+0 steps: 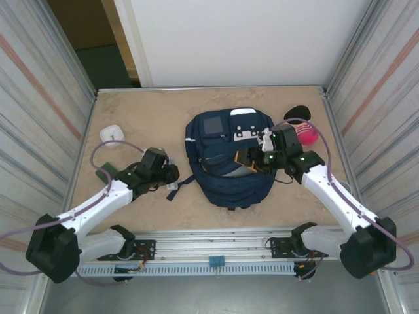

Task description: Pack the student bag

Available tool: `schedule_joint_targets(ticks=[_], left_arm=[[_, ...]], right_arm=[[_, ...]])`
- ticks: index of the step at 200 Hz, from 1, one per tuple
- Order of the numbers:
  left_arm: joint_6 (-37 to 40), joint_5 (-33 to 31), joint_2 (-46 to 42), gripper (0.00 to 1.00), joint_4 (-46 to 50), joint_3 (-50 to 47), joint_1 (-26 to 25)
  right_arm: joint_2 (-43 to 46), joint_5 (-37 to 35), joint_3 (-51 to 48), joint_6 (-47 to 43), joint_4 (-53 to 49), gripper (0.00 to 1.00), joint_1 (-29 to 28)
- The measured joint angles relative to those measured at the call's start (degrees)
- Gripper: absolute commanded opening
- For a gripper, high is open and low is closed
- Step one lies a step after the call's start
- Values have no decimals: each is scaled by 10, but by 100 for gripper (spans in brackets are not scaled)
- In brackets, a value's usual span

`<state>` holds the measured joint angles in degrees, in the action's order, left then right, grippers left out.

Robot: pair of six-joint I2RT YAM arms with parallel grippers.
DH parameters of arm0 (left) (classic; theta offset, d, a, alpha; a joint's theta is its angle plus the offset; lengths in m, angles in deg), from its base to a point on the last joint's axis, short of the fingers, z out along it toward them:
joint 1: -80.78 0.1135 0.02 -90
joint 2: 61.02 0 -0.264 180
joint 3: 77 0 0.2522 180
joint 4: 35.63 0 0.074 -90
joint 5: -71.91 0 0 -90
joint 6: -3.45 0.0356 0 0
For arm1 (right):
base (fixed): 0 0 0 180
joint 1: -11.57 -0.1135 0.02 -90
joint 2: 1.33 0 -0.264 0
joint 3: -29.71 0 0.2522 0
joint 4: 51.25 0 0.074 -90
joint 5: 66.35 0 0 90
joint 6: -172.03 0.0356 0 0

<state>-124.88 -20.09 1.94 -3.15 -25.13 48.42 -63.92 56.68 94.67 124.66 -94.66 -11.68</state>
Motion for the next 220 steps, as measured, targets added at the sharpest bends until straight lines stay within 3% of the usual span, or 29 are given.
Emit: schedule_joint_targets(ticks=[47,91,123,158,182,220], left_arm=[[227,140,-8,29,-81,31,-1],[424,265,4,24,-127,54,-43],[499,324,45,24,-131,76,-64],[543,347,75,24,-131,83,-83],[551,356,82,23,-134,87,-87],[555,357,89,26,-144,91,-92]], right_arm=[[96,47,9,-32,-91,63,0],[76,64,11,-24,-42,67,-20],[12,60,23,-21,12,66,-64],[-42,61,24,-9,52,63,-79],[-58,63,24,-6,73,56,-81],[-71,78,31,7,91,20,-85]])
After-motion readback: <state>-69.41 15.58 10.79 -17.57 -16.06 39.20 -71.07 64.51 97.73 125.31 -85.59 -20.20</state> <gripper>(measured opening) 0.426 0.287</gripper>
